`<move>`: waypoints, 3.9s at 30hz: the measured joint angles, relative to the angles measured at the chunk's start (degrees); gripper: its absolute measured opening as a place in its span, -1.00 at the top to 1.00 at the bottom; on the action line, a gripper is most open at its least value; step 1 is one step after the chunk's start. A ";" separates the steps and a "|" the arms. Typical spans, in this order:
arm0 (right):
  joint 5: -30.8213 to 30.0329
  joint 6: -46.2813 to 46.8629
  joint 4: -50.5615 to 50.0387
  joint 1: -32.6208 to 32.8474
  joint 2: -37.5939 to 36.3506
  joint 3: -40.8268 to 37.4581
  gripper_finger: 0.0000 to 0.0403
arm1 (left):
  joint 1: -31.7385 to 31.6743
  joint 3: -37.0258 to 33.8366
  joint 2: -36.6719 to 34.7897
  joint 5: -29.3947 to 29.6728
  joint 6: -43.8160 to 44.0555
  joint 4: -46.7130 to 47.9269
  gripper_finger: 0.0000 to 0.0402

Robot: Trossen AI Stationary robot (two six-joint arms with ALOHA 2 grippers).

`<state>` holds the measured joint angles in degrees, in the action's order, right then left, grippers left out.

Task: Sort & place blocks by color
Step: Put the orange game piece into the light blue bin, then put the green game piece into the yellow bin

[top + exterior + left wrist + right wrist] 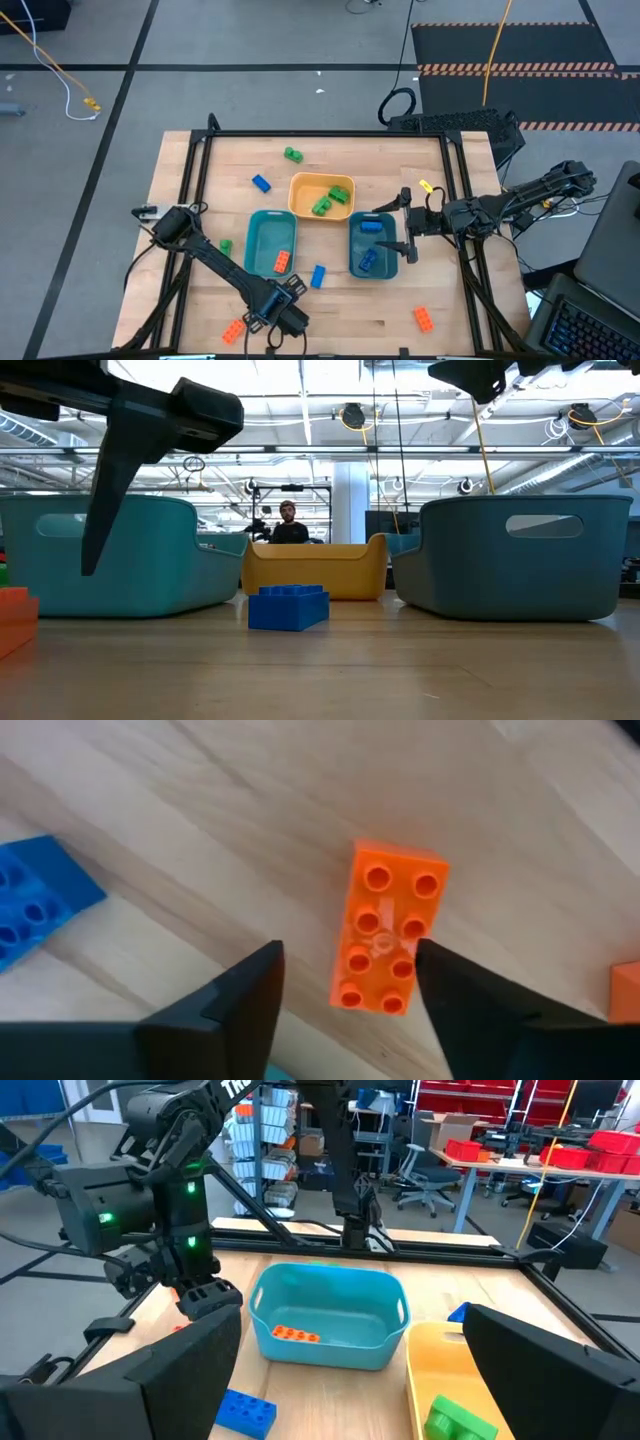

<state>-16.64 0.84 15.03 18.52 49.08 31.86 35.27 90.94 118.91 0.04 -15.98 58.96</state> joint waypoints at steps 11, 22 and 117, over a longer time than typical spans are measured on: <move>0.08 -0.18 0.10 0.00 0.00 0.00 -0.87 | 0.02 -2.33 0.44 -1.01 -1.07 -3.46 -0.53; 0.07 -0.74 -0.31 -0.02 0.00 0.00 -0.87 | 1.01 -6.32 0.72 0.31 -2.08 -7.32 -0.15; -4.65 4.38 -10.70 0.09 10.85 7.31 -0.87 | -32.59 -20.11 -48.31 22.99 42.47 -12.45 -0.01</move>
<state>-21.30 5.22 4.33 18.61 59.93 39.16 2.67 70.83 70.60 23.03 26.49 46.51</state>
